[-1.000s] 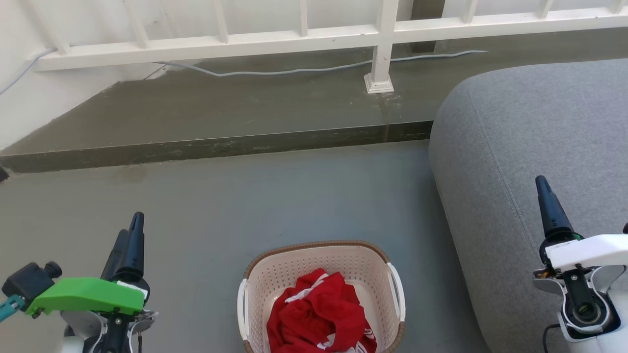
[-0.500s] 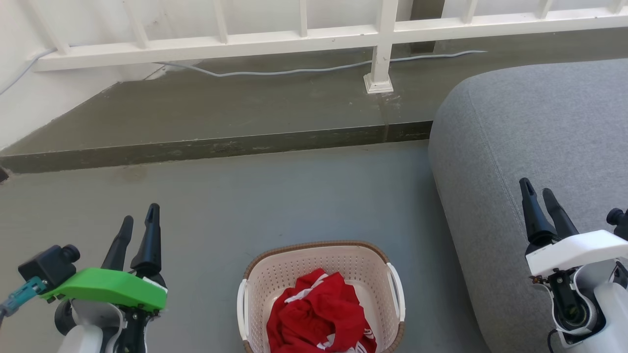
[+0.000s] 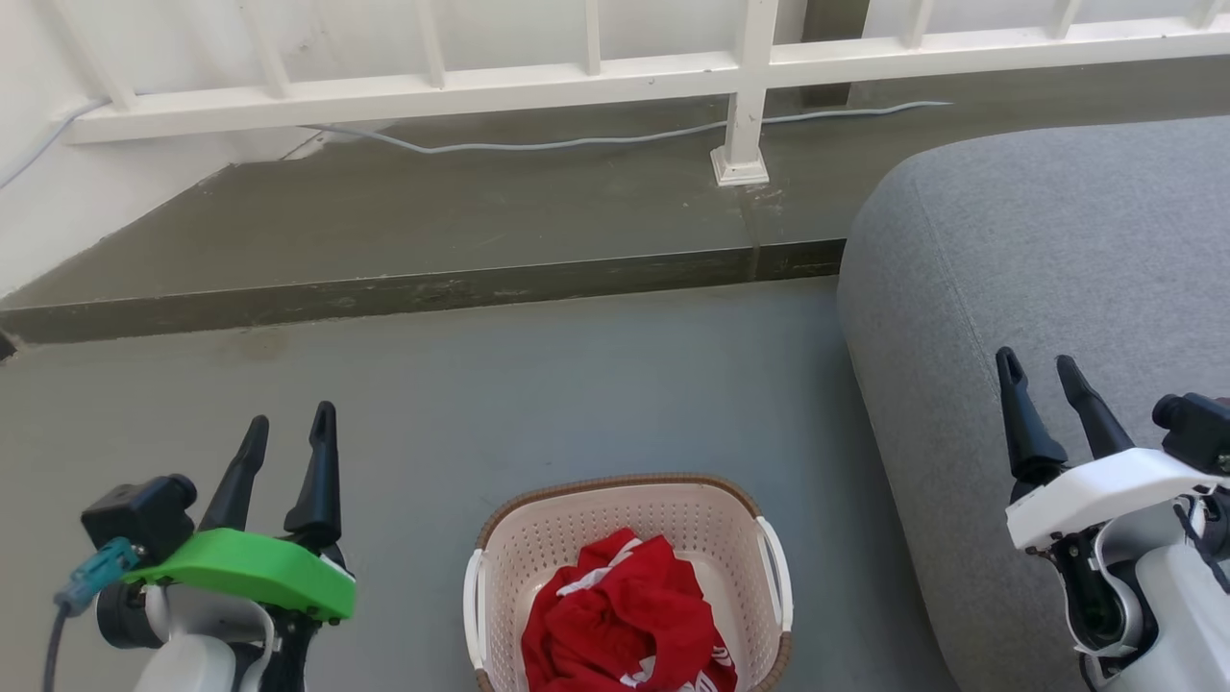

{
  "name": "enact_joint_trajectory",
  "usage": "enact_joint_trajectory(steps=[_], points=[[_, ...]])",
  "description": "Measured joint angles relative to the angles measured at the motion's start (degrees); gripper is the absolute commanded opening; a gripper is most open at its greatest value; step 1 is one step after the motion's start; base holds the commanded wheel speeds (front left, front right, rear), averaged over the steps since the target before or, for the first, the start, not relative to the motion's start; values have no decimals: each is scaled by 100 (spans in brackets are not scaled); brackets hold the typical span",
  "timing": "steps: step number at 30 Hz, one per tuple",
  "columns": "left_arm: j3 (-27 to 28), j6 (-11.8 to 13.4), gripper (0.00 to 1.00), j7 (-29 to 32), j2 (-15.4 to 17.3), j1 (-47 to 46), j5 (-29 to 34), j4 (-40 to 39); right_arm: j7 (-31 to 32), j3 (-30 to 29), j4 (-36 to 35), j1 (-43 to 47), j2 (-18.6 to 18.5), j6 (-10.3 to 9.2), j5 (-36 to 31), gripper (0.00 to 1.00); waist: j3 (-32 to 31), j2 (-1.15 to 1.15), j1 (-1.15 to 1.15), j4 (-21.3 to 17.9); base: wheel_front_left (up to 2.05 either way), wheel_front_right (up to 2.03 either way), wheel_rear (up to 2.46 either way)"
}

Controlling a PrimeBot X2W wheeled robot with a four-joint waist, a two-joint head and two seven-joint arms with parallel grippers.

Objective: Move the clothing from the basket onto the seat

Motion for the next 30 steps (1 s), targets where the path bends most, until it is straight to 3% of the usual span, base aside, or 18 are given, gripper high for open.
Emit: enact_joint_trajectory(steps=[21,30], points=[[-426,303,100,-401,49,3,1488,38,-380,233,91,1,-8,-283,-1377,100,-20,0,0,-33,0,0,0],[-503,428,100,-523,77,3,2056,81,-560,337,141,1,-25,-293,-1933,100,-23,0,0,-47,0,0,0]])
